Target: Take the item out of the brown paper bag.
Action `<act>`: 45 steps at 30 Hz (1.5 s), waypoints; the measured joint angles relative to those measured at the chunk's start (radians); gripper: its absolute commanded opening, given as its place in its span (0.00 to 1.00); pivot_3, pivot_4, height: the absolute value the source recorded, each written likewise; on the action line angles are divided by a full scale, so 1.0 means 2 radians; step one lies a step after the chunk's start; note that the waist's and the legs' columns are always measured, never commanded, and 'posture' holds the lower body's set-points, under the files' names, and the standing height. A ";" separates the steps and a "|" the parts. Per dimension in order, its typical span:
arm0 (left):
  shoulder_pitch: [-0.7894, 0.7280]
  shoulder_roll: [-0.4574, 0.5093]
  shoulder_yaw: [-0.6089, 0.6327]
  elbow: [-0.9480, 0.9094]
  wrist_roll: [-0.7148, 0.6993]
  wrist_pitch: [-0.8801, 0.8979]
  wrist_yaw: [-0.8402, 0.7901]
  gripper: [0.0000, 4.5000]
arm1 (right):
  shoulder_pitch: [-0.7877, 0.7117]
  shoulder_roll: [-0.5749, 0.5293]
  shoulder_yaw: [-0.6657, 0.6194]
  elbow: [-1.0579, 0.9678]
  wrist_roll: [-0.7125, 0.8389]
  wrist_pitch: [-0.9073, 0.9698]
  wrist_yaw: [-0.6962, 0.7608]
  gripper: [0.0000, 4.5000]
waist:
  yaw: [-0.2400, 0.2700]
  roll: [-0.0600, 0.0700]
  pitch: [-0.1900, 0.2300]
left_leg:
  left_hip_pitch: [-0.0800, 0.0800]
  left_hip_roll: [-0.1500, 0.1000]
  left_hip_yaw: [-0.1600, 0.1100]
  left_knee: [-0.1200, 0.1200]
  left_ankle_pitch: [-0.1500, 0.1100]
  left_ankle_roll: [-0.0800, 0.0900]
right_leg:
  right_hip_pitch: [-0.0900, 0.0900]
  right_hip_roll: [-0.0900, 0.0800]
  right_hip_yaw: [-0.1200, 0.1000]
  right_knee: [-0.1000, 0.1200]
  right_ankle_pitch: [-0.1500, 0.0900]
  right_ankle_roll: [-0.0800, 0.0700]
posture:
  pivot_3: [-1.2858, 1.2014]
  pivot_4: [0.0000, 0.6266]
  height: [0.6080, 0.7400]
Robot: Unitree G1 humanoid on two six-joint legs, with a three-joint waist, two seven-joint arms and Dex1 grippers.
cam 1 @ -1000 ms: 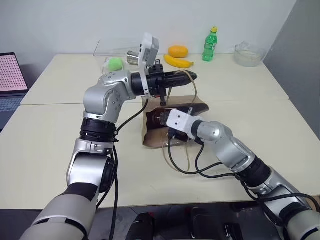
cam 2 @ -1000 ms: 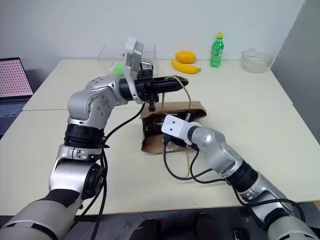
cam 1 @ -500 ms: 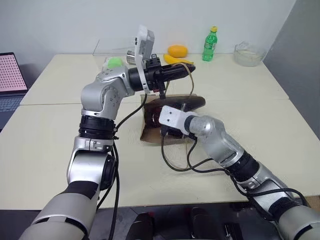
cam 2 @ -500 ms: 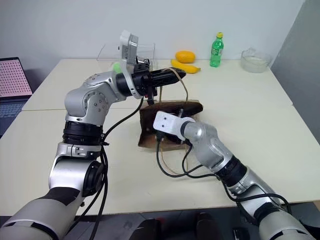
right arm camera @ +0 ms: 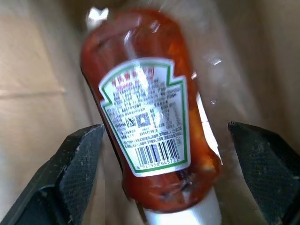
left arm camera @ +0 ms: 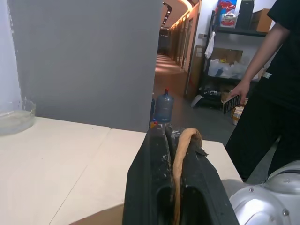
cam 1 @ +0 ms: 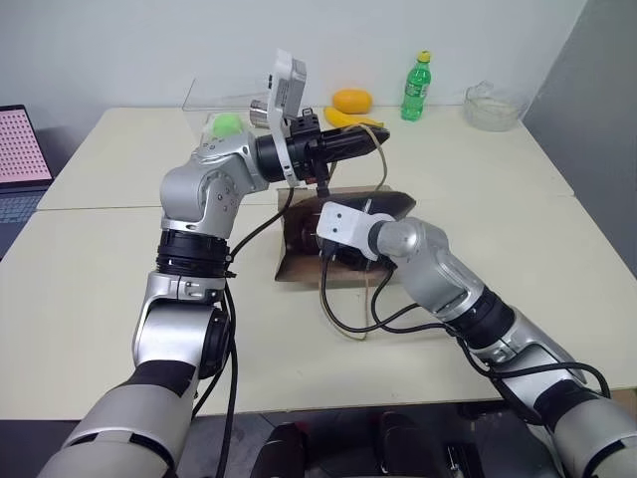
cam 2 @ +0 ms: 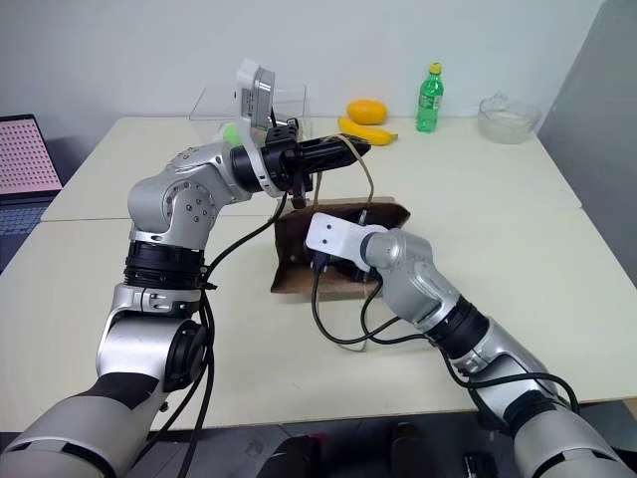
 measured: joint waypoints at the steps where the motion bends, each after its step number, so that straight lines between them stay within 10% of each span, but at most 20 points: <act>1: 0.000 0.000 0.000 0.000 0.000 0.000 0.000 0.00 | -0.004 -0.002 0.005 0.014 -0.008 -0.012 0.000 0.99 | 0.000 0.000 0.000 | 0.000 0.000 0.000 0.000 0.000 0.000 | 0.000 0.000 0.000 0.000 0.000 0.000 | 0.52 0.24 1.00; 17: 0.000 0.000 0.000 -0.001 0.000 0.000 0.000 0.00 | -0.033 0.025 0.008 0.148 -0.052 -0.113 0.004 0.99 | -0.008 0.000 0.000 | 0.001 0.000 0.000 0.000 0.001 -0.002 | 0.001 0.000 0.000 0.000 0.000 0.000 | 0.52 0.24 1.00; 20: 0.000 0.000 0.000 -0.001 0.000 0.000 0.000 0.00 | -0.032 0.029 0.005 0.158 -0.054 -0.128 -0.001 0.81 | -0.010 0.000 0.000 | 0.002 0.000 0.000 0.000 0.001 -0.002 | 0.001 0.000 0.000 0.001 0.001 -0.001 | 0.52 0.24 1.00; 30: 0.000 0.000 0.000 0.000 0.002 -0.012 0.001 0.00 | -0.023 0.033 -0.023 0.156 -0.054 -0.134 0.003 0.80 | -0.010 0.000 0.000 | 0.001 0.000 -0.001 0.000 0.001 -0.002 | 0.001 0.000 0.000 0.000 0.001 -0.001 | 0.52 0.24 1.00; 45: -0.023 -0.004 0.000 0.088 0.045 -0.091 0.020 0.00 | 0.026 -0.012 -0.096 -0.089 0.032 -0.030 0.119 0.80 | -0.009 0.000 0.000 | -0.006 0.000 -0.001 0.001 0.002 -0.003 | -0.006 0.000 -0.001 0.001 0.001 -0.001 | 0.52 0.24 1.00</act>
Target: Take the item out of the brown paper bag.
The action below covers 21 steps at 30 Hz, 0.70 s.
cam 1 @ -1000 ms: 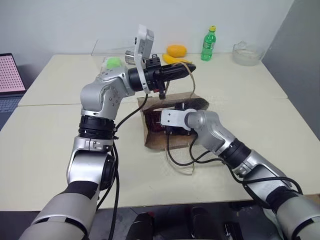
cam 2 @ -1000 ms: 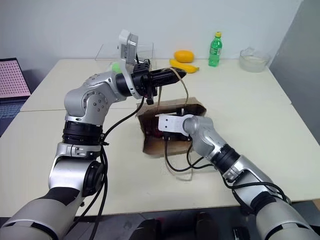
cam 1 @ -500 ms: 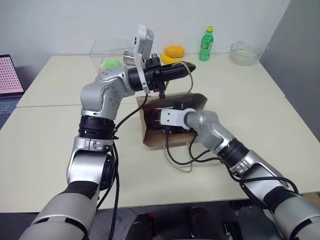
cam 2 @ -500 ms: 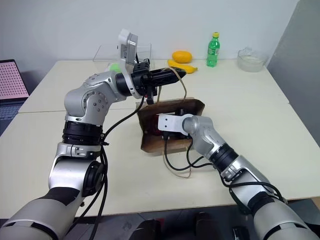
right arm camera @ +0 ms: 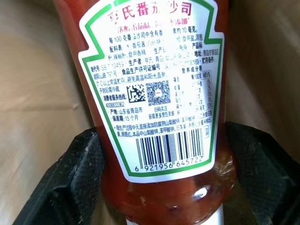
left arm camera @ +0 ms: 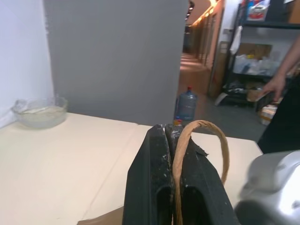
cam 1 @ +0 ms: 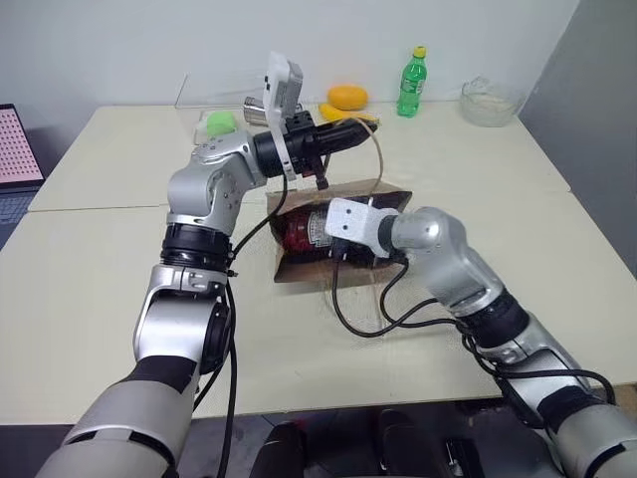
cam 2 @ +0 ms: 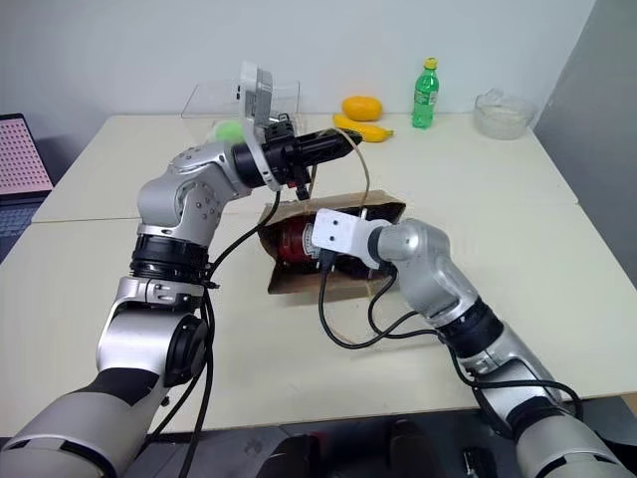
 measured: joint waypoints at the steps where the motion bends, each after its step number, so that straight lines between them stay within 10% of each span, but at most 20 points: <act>1: -0.003 -0.002 0.000 0.005 0.002 -0.005 0.002 0.00 | 0.001 -0.003 -0.003 -0.011 0.009 0.008 0.006 0.80 | 0.000 0.000 0.000 | 0.000 0.000 0.000 0.000 0.000 0.000 | 0.000 0.000 0.000 0.000 0.000 0.000 | 0.52 0.24 1.00; 21: -0.022 -0.016 0.000 0.073 0.035 -0.052 0.025 0.00 | -0.007 -0.021 -0.229 -0.208 0.333 0.157 0.049 0.80 | 0.001 0.000 0.000 | 0.000 0.000 0.000 0.001 -0.001 0.001 | 0.000 0.000 0.000 0.001 0.000 0.000 | 0.52 0.24 1.00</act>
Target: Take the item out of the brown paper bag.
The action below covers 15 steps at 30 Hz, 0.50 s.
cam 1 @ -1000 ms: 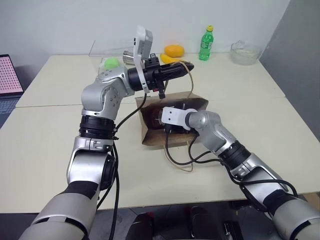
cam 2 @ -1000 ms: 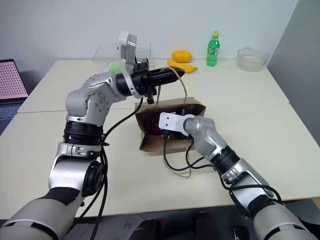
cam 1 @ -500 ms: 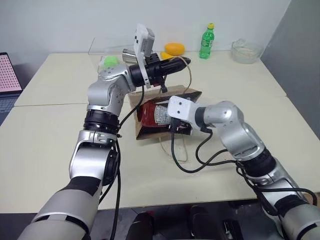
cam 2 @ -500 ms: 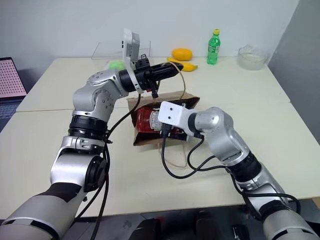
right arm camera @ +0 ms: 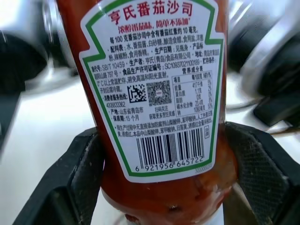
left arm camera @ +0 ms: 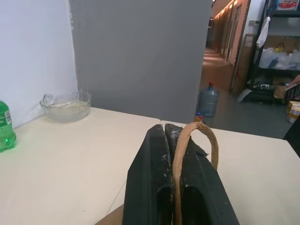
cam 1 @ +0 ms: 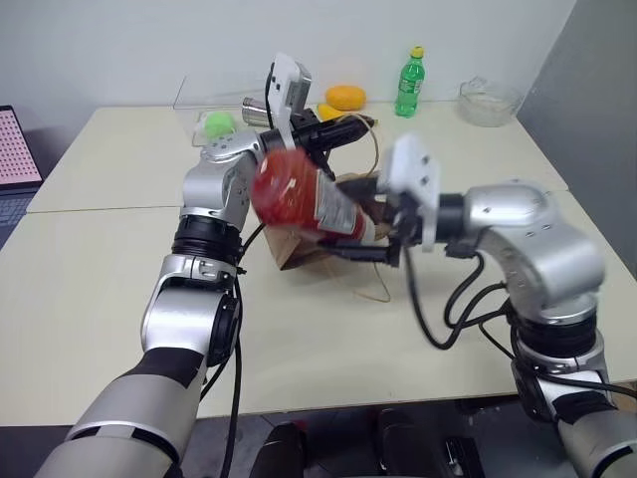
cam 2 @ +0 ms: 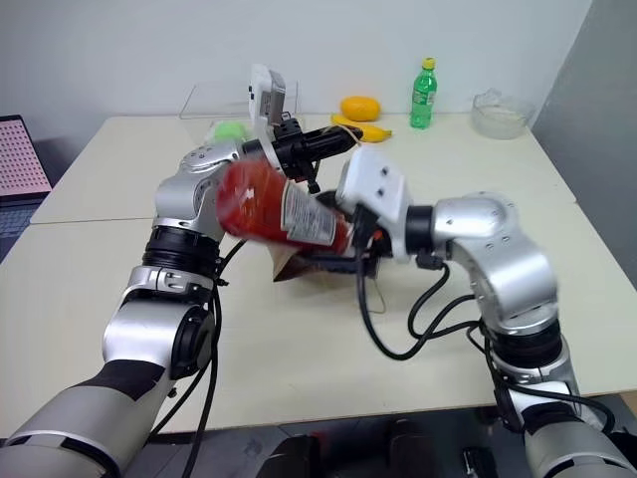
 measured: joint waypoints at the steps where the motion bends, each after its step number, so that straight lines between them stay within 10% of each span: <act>1: -0.002 -0.001 0.000 0.003 0.001 0.000 -0.001 0.00 | -0.005 -0.005 -0.021 -0.010 0.017 0.013 -0.011 0.80 | 0.000 0.000 0.000 | 0.000 0.000 0.000 0.000 0.000 0.000 | 0.000 0.000 0.000 0.000 0.000 0.000 | 0.52 0.24 1.00; 8: -0.003 0.004 0.000 0.010 0.008 -0.001 -0.011 0.00 | 0.063 -0.190 -0.118 -0.018 0.009 0.006 -0.044 0.80 | 0.014 0.000 0.000 | 0.000 -0.001 0.001 0.000 -0.001 0.001 | 0.000 0.000 0.000 -0.001 0.000 0.000 | 0.52 0.24 1.00; 15: -0.005 0.000 0.000 0.011 0.009 -0.001 -0.017 0.00 | 0.193 -0.293 -0.046 0.116 -0.121 -0.167 -0.079 0.80 | 0.009 0.000 0.000 | 0.000 0.000 0.002 0.001 -0.001 0.001 | 0.000 0.000 0.001 0.000 0.000 0.000 | 0.52 0.24 1.00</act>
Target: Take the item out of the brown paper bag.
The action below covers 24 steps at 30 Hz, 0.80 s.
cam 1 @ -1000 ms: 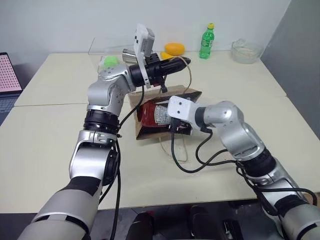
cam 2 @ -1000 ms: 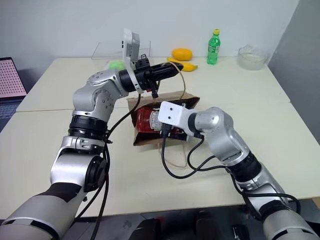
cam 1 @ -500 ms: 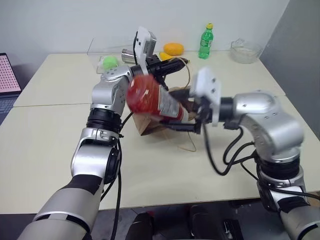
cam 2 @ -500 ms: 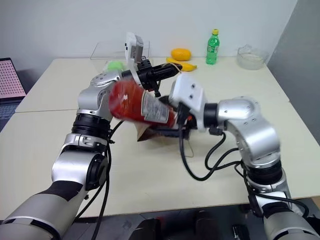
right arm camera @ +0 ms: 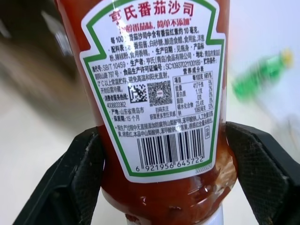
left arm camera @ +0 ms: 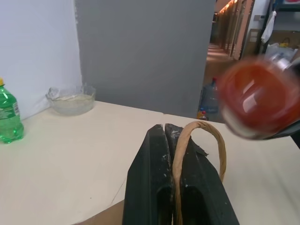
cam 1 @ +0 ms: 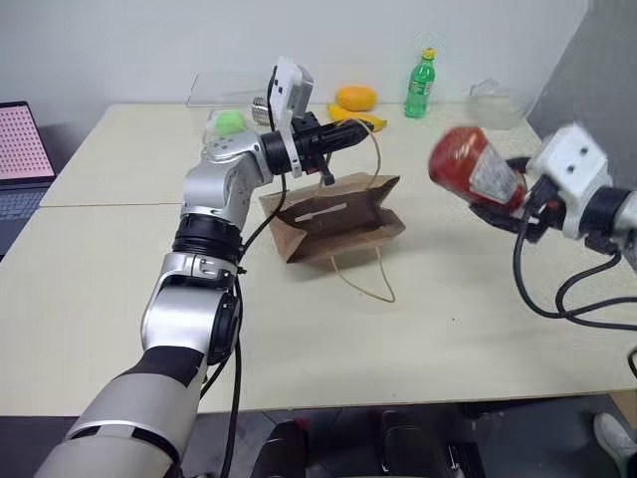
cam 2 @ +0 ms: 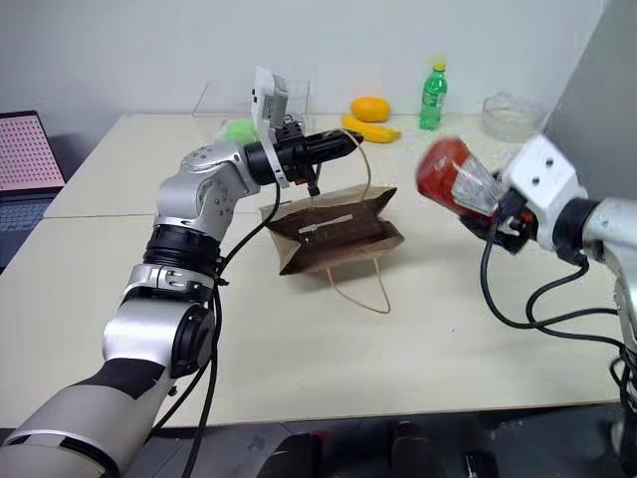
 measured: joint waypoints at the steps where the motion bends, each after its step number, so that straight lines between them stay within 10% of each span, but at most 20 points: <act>1: 0.000 -0.001 0.000 0.000 0.000 0.000 -0.001 0.00 | 0.002 -0.001 0.018 0.029 -0.022 -0.024 -0.010 0.80 | -0.001 0.000 0.000 | 0.000 0.000 0.000 0.000 0.000 0.000 | 0.000 0.000 0.000 0.000 0.000 0.000 | 0.52 0.24 1.00; 12: 0.003 -0.001 0.000 -0.023 -0.001 0.004 -0.005 0.00 | 0.001 0.022 0.129 0.184 -0.120 -0.166 -0.029 0.80 | -0.001 0.001 0.001 | 0.000 0.000 0.000 0.001 0.001 -0.002 | 0.000 0.000 0.000 0.000 0.000 0.000 | 0.52 0.24 1.00; 14: 0.004 -0.001 0.000 -0.024 -0.001 0.005 -0.005 0.00 | 0.001 0.023 0.136 0.194 -0.127 -0.172 -0.027 0.96 | -0.001 0.001 0.001 | -0.001 0.000 0.000 0.001 0.001 -0.002 | 0.000 0.000 0.000 0.000 0.000 0.000 | 0.52 0.24 1.00; 24: 0.005 0.001 -0.003 -0.021 0.003 0.001 -0.013 0.00 | 0.079 0.011 0.036 0.062 -0.064 -0.121 -0.006 1.00 | 0.004 0.001 0.001 | -0.001 0.000 -0.001 0.002 0.001 -0.001 | 0.001 0.000 -0.001 0.000 0.000 0.000 | 0.52 0.24 1.00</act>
